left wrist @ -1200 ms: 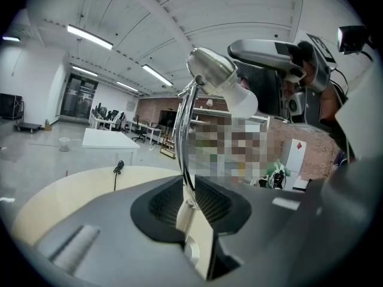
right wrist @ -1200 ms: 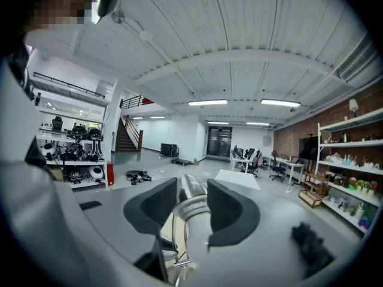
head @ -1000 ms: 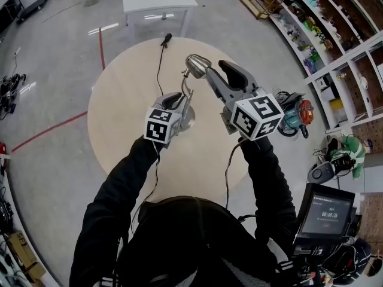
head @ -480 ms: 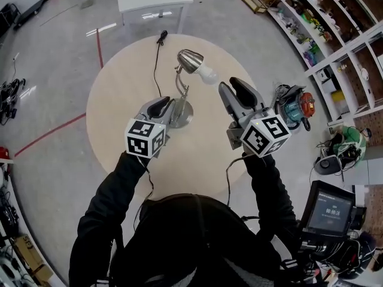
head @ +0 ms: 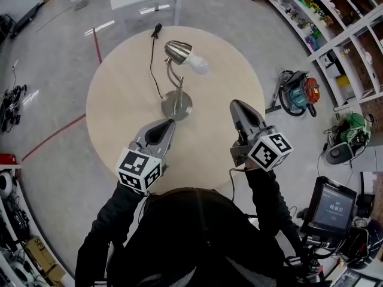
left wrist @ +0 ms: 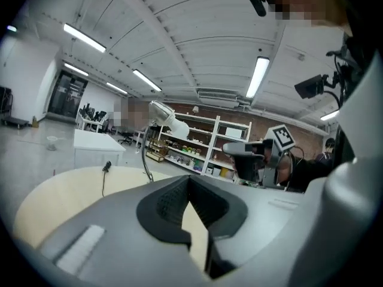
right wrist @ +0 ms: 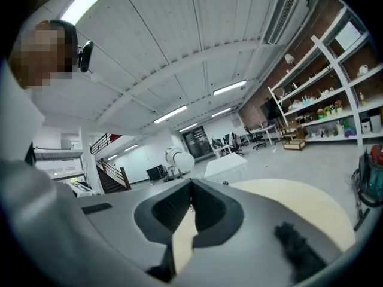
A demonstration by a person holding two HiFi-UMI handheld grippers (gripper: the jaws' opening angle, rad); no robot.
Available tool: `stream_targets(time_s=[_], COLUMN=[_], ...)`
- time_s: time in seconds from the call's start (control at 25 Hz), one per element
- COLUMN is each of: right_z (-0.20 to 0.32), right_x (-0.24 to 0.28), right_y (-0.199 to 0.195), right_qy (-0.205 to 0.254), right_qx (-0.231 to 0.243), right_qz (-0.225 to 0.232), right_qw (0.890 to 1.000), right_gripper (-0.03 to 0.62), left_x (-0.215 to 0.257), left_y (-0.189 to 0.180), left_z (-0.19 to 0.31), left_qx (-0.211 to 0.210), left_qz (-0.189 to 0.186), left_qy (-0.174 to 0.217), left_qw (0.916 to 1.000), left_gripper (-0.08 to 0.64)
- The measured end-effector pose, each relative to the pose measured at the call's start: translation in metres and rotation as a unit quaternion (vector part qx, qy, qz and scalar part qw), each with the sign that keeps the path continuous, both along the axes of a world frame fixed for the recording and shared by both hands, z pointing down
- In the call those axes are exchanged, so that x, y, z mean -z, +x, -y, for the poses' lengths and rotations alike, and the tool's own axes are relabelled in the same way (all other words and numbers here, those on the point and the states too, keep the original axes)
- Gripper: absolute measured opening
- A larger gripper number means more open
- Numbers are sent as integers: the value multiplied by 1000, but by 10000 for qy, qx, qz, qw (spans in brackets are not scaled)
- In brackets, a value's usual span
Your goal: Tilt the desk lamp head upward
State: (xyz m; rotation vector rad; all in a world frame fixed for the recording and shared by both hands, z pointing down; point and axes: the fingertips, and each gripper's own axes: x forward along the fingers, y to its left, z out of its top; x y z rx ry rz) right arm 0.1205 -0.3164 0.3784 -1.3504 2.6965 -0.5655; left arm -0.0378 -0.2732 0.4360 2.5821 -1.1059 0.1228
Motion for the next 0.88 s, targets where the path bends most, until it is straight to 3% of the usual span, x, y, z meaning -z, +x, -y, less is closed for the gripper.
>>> stream_targets(time_s=[0.16, 0.4, 0.88], right_z=[-28, -63, -76], right_x=[-27, -57, -57], right_y=[-12, -34, -65], right_qy=[-288, -698, -587], right_qx=[250, 625, 1109], right_qz=[-31, 121, 58], right_qw=[9993, 9955, 9921], right_gripper=[5, 6, 6], left_x=[-6, -13, -24], left_y=[3, 7, 19], left_z=[-21, -32, -40], left_qx=[-151, -105, -130], left_qz=[-181, -195, -345], left_qy=[-345, -510, -778], left_qw=[9991, 9985, 9963], left_gripper=[6, 6, 6])
